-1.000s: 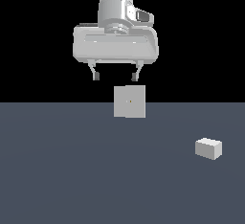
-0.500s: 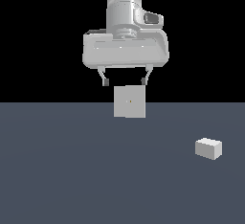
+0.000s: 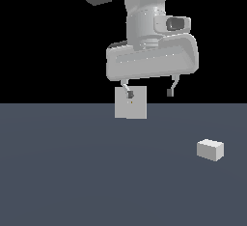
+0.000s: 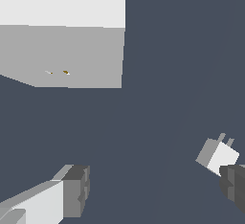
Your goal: Plug the charger into the wall socket.
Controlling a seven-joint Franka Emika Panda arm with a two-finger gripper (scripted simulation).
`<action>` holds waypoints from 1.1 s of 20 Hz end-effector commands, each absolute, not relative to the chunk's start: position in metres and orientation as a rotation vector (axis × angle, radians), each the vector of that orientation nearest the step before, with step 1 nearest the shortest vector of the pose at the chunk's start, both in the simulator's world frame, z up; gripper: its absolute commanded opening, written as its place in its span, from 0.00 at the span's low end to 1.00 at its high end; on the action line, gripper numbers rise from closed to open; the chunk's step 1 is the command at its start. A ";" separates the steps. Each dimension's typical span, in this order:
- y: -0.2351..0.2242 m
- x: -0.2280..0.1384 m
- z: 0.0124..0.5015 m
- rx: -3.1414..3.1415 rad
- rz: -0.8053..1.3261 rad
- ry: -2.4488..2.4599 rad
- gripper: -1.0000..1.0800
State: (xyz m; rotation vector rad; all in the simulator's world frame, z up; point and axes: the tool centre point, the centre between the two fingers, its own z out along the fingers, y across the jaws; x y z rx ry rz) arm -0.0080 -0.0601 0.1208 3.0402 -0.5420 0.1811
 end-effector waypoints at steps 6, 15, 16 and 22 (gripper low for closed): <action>-0.104 -0.024 0.099 2.919 0.280 -0.869 0.96; -0.144 -0.050 0.077 2.757 0.372 -1.180 0.96; -0.147 -0.052 0.075 2.742 0.379 -1.204 0.96; -0.160 -0.063 0.066 2.674 0.408 -1.310 0.96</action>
